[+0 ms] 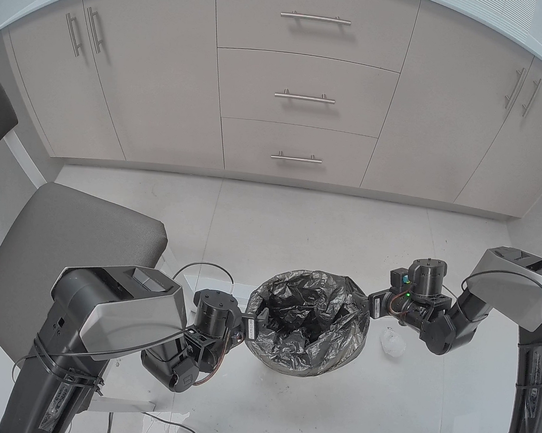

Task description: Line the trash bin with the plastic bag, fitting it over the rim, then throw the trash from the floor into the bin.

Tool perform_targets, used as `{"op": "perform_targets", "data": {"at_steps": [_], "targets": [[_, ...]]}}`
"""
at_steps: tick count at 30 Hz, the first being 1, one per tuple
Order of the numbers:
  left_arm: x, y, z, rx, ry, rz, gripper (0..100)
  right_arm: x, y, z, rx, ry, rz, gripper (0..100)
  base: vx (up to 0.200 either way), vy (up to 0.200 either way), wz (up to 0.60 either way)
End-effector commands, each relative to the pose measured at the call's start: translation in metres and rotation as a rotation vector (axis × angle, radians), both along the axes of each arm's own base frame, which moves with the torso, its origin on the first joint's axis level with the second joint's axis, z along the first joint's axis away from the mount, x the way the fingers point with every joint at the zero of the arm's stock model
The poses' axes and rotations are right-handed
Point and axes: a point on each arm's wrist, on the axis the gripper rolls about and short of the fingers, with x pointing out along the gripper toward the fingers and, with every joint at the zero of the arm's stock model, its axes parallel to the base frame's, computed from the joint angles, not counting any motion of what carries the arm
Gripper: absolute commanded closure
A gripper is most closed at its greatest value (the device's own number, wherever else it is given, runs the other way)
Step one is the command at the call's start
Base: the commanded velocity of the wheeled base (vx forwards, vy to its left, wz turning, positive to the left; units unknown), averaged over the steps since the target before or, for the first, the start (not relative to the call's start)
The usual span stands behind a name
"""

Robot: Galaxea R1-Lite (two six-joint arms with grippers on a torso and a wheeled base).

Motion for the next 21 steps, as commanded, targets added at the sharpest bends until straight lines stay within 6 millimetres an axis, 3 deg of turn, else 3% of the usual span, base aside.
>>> {"op": "perform_targets", "data": {"at_steps": [1, 4, 21], "targets": [[0.000, 0.000, -0.003, 0.003, 0.006, 0.000, 0, -0.012, -0.011, -0.036, -0.016, 0.074, -0.008, 0, 0.000, 0.000, 0.00], [-0.001, 0.000, -0.004, 0.005, 0.008, 0.000, 0, -0.016, -0.016, -0.045, -0.021, 0.099, -0.019, 0, 0.000, 0.000, 0.00], [-0.001, 0.000, -0.004, 0.005, 0.008, 0.000, 0, -0.014, -0.022, -0.050, -0.046, 0.111, -0.016, 0, 0.000, 0.000, 0.00]]}}
